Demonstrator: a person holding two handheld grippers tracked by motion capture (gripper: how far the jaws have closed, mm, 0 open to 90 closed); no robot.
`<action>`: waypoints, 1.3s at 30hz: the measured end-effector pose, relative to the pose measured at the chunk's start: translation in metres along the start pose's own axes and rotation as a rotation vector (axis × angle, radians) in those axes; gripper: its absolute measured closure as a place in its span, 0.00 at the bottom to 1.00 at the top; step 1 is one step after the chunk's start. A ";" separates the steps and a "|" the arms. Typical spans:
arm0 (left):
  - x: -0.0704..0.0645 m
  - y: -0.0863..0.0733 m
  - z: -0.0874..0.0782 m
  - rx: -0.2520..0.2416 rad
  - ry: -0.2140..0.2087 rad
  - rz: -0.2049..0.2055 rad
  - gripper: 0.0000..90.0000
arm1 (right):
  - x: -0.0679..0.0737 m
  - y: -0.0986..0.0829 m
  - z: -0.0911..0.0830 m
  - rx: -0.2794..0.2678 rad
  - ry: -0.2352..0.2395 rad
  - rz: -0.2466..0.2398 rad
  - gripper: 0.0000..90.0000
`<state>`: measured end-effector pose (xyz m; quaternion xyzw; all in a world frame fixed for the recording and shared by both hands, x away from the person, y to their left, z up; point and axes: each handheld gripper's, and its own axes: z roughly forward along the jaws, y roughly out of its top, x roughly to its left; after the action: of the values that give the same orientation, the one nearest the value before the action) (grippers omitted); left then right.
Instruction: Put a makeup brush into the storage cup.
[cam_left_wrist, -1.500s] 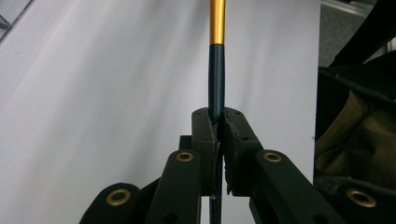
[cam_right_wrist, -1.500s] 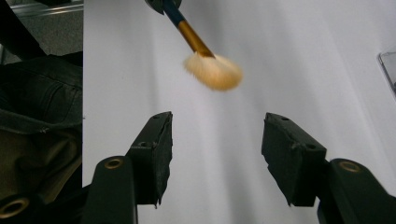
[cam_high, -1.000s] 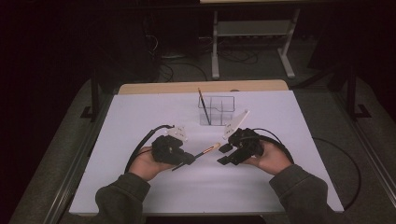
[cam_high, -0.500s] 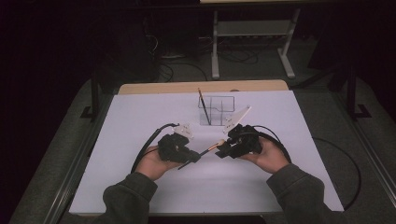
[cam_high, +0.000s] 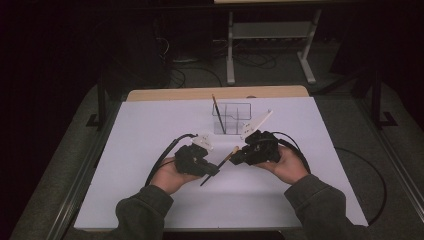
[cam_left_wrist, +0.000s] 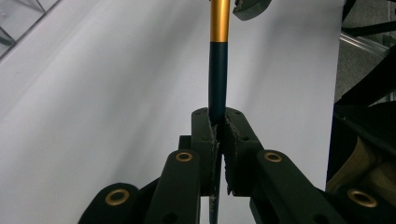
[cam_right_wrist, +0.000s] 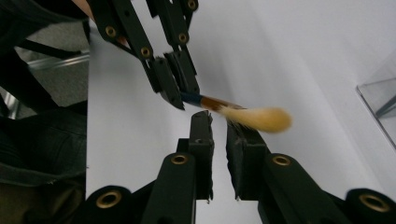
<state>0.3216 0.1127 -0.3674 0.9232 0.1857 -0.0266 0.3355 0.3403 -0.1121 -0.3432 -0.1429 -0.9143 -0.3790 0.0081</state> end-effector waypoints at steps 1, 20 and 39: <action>0.000 0.001 0.000 -0.001 0.000 0.002 0.93 | 0.000 0.000 0.000 -0.003 0.003 0.000 0.90; -0.008 0.014 0.005 -0.014 0.002 0.030 0.93 | 0.000 0.006 -0.002 -0.074 0.080 0.015 0.89; -0.014 0.014 0.010 -0.005 0.013 0.062 0.90 | 0.005 0.011 0.005 -0.089 0.125 0.004 0.92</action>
<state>0.3145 0.0920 -0.3639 0.9278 0.1595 -0.0100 0.3371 0.3393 -0.0999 -0.3383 -0.1211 -0.8938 -0.4276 0.0599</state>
